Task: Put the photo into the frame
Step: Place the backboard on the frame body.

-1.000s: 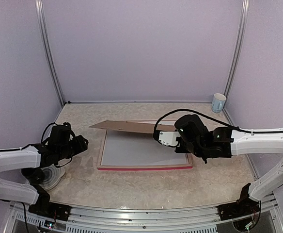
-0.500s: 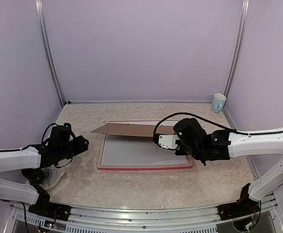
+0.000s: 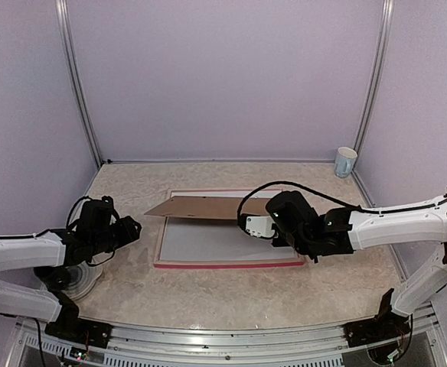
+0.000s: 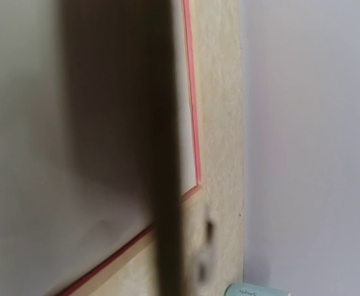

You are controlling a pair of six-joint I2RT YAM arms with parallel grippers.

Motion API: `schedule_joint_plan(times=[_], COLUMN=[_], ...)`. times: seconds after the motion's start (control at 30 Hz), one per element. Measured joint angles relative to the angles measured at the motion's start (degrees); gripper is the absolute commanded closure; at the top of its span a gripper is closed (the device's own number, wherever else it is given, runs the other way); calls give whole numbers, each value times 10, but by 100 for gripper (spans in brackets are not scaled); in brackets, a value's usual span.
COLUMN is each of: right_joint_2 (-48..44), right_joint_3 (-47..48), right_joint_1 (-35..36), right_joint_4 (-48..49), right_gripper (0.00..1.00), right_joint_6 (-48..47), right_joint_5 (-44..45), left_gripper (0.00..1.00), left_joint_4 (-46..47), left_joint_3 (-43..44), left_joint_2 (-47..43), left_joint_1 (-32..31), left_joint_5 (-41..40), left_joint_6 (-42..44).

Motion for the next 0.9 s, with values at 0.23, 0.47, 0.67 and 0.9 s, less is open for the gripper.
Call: schedule_joint_plan(times=[0.23,0.47,0.67,0.9], right_joint_2=[5,5,8,12], right_joint_3=[0,-2,-6,-9], right_joint_1=[0,0,0,0], right_joint_4=[16,33,47,49], right_gripper=[99,100,100,100], right_joint_6=[-8,-18,-22,-22], right_joint_5=[3,-3,-8,-10], left_gripper=[35,35,35,35], left_joint_4=[5,9,12,17], left_joint_3=[0,-3,-7,-10], left_joint_2=[5,5,5,11], left_joint_1=[0,0,0,0], left_joint_5=[5,5,6,7], left_joint_6=[0,0,-2,-3])
